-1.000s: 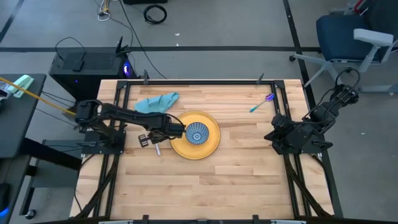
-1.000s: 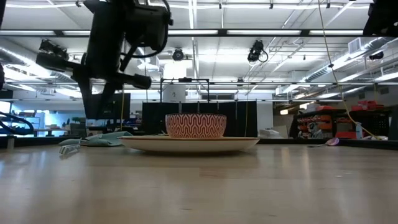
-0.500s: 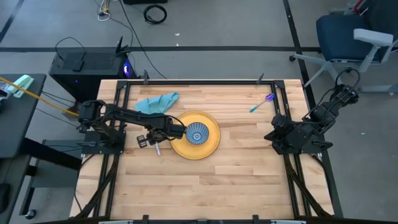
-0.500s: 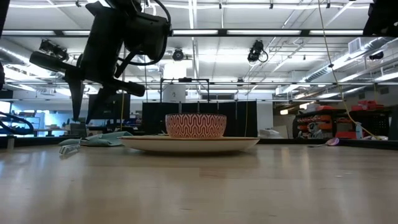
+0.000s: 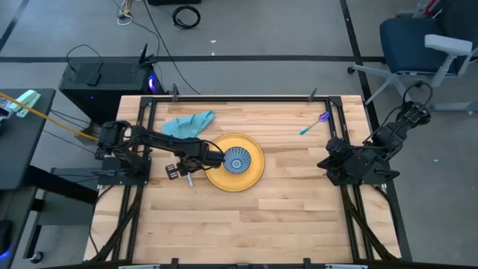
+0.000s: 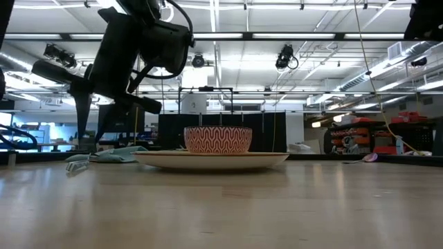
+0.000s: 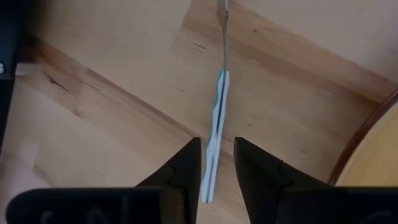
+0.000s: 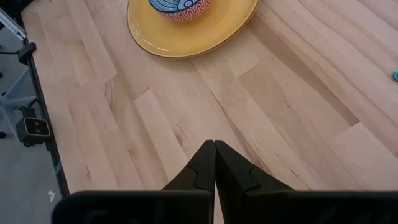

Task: Set table place
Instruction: Put the blue fork to the left of the yellow plate

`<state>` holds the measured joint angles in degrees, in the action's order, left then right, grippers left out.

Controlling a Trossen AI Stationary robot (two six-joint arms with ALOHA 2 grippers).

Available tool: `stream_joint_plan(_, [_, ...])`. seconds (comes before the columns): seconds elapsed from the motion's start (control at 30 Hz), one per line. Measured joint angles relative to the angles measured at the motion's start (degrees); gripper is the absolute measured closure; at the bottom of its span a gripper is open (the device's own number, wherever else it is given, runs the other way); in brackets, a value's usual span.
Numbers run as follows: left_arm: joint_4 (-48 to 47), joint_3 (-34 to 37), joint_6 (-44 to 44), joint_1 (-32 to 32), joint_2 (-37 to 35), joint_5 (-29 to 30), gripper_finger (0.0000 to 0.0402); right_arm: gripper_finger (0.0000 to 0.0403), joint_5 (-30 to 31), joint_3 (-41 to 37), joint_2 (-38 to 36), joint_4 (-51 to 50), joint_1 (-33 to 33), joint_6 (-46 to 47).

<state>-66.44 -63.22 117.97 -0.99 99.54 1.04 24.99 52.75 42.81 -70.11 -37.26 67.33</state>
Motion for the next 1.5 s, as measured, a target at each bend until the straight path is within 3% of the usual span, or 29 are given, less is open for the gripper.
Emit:
stream_joint_plan(0.43, [2.12, 0.15, -0.15, -0.28, 2.42, -1.12, 0.0294, 0.0391, 0.01, -0.01, 0.01, 0.0, 0.0, 0.0])
stream_joint_plan(0.67, [10.31, 5.79, 0.57, -0.79, 2.42, -4.26, 0.0294, 0.0391, 0.02, -0.02, 0.01, 0.13, 0.0, 0.0])
stream_joint_plan(1.27, [9.5, 6.6, 0.82, 0.11, 2.67, -5.52, 0.0295, 0.0391, 0.02, -0.02, 0.0, 1.09, 0.0, 0.0])
stream_joint_plan(1.37, [9.86, 6.64, 0.07, 0.69, 2.67, -5.66, 0.0309, 0.0391, 0.02, -0.02, 0.0, 1.11, 0.0, 0.0])
stream_joint_plan(1.5, [11.04, 6.67, -0.12, 1.2, 2.67, -5.51, 0.0359, 0.0391, 0.02, -0.02, 0.0, 1.14, 0.0, 0.0])
